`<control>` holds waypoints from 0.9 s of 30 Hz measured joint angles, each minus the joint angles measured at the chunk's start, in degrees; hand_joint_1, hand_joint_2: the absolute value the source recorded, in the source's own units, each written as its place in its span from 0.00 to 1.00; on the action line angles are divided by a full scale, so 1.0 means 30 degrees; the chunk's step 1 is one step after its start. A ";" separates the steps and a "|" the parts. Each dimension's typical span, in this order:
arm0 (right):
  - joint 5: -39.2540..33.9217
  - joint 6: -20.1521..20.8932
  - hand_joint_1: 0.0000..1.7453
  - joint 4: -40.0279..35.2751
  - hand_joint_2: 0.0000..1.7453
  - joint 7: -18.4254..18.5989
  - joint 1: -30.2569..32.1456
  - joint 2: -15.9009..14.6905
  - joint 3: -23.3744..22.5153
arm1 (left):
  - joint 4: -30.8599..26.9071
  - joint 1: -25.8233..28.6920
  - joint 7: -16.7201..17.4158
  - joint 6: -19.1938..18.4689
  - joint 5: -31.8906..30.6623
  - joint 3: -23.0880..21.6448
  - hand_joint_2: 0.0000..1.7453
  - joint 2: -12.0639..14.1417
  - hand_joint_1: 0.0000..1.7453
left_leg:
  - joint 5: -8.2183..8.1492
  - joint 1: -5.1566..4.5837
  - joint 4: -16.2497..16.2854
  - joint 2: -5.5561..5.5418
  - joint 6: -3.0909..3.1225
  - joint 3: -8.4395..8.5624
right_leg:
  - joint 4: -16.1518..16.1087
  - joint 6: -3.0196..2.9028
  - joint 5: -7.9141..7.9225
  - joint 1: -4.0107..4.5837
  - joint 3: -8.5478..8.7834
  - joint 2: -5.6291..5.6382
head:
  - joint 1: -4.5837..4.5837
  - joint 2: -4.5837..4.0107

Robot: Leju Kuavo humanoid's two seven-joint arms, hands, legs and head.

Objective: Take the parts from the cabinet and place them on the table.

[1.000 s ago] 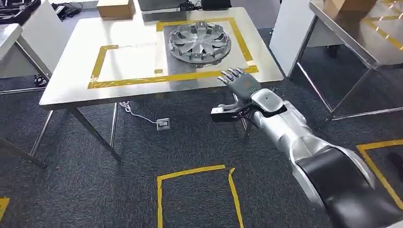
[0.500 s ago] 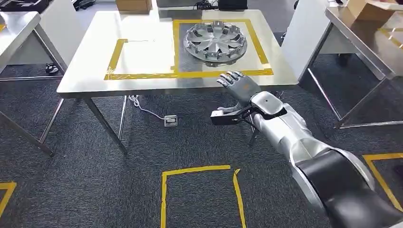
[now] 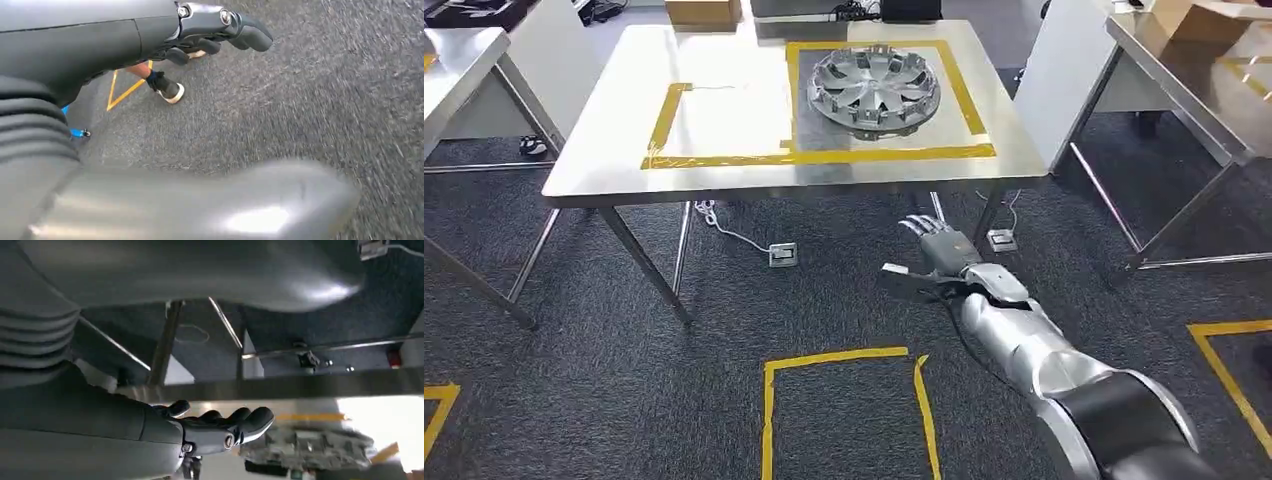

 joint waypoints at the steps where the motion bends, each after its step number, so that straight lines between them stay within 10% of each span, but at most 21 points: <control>1: -0.0131 -0.0044 0.00 0.0000 1.00 0.0044 0.0413 0.0007 -0.0284 | 0.0000 -0.0002 0.0000 0.0000 0.0037 0.0000 1.00 -0.0015 0.00 | 0.0000 0.0002 -0.0003 0.0003 -0.0001 0.0000 | 0.0000 -0.0003 -0.0002 0.0002 -0.0005 0.0004 | 0.0000 0.0000; 11: -0.2332 0.0088 0.00 -0.0007 1.00 0.0583 0.3673 0.0080 -0.1711 | -0.0182 0.0230 0.0437 -0.0613 0.2392 -0.0649 1.00 0.0146 0.00 | 0.0008 0.0012 -0.0012 0.0009 -0.0017 -0.0043 | 0.0007 -0.0025 -0.0020 0.0012 -0.0059 0.0010 | 0.0000 0.0000; 12: -0.2689 0.0146 0.00 -0.0007 0.00 0.0670 0.3972 0.0080 -0.1740 | -0.0241 0.0268 0.0437 -0.0787 0.2829 -0.0861 1.00 0.0204 0.00 | 0.0009 0.0012 -0.0012 0.0010 -0.0017 -0.0049 | 0.0007 -0.0025 -0.0020 0.0012 -0.0064 0.0011 | 0.0000 0.0000; 13: -0.3046 0.0234 0.00 -0.0007 0.00 0.0758 0.4273 0.0080 -0.1769 | -0.0292 0.0317 0.0423 -0.0970 0.3288 -0.1065 0.00 0.0255 0.00 | 0.0008 0.0012 -0.0012 0.0009 -0.0017 -0.0049 | 0.0007 -0.0025 -0.0020 0.0012 -0.0066 0.0011 | 0.0000 0.0000; 27: -0.8205 0.1472 0.00 -0.0379 0.00 0.2412 0.8150 0.0087 -0.2097 | -0.1210 0.1298 0.0029 -0.3563 0.9910 -0.4795 0.00 0.1137 0.00 | 0.0004 0.0013 -0.0016 0.0027 -0.0022 -0.0075 | 0.0007 -0.0026 -0.0049 0.0013 -0.0103 0.0024 | 0.0000 0.0000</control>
